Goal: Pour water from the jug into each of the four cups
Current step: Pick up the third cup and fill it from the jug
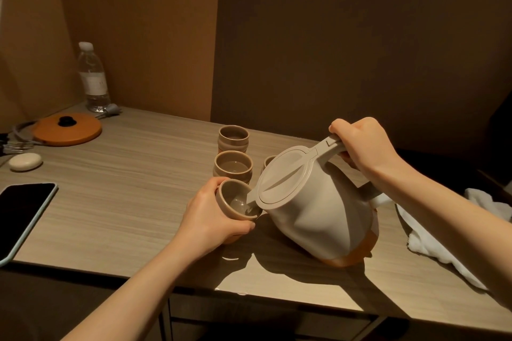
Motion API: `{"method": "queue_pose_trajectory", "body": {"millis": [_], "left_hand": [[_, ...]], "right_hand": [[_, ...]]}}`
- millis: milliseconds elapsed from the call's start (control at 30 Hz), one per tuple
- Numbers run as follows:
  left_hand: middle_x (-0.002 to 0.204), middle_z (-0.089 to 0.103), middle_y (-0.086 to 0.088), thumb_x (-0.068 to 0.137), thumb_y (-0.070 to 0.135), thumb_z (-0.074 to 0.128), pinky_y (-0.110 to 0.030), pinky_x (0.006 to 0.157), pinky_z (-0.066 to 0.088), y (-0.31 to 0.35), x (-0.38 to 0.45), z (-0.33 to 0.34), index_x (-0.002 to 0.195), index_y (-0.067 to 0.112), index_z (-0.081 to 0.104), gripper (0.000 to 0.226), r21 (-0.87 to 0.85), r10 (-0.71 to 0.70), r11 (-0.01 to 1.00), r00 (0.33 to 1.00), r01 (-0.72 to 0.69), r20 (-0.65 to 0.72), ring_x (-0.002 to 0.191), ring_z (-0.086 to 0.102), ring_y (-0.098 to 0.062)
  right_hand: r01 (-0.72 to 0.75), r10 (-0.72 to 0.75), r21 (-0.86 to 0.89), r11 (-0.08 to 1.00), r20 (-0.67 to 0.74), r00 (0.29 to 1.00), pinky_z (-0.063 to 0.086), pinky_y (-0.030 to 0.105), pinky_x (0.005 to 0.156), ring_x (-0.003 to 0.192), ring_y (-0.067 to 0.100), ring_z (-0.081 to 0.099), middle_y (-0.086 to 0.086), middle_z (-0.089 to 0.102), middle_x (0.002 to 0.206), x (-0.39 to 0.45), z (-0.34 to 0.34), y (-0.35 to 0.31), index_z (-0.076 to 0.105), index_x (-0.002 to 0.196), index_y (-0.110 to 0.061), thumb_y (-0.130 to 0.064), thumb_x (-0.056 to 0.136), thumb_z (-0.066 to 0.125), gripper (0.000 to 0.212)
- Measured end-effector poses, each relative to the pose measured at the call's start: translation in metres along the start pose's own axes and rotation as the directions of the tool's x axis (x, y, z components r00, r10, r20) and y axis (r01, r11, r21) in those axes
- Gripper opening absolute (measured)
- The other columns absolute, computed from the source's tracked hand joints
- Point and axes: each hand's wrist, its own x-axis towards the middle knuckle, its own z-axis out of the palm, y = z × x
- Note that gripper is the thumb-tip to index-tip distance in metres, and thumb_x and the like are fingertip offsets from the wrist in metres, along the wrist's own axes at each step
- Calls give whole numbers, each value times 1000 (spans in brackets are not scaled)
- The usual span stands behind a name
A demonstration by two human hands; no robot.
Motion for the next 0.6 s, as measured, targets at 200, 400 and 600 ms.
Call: {"method": "queue_pose_trajectory", "body": {"millis": [200,400,600], "left_hand": [[113,58,12,47,32,94,-22,83,44,-2,1,0,122,31,48,88,-3,-7,1000,1000,7,3,106,54,-9],[111,58,15,46,33,94,-23,84,45,-3,1,-2,121,32,48,87,-1,-3,1000,1000,3,10,105,55,-8],[112,57,14,47,33,94,-21,82,43,-2,2,-1,122,31,47,88,7,-1,1000,1000,1,11,105,54,-8]], "right_hand": [[1,-1,-4,1000,-6,1000,37,30,57,51,17,48,4,50,48,0,1,-1,52,46,-10,-27,91,51,48],[-11,11,-2,1000,-5,1000,35,30,55,45,15,44,-8,43,33,1,1,-2,50,43,-12,-26,89,51,49],[-13,13,-2,1000,1,1000,35,29,54,46,14,46,-8,45,34,3,3,-3,52,45,-12,-26,90,51,47]]}}
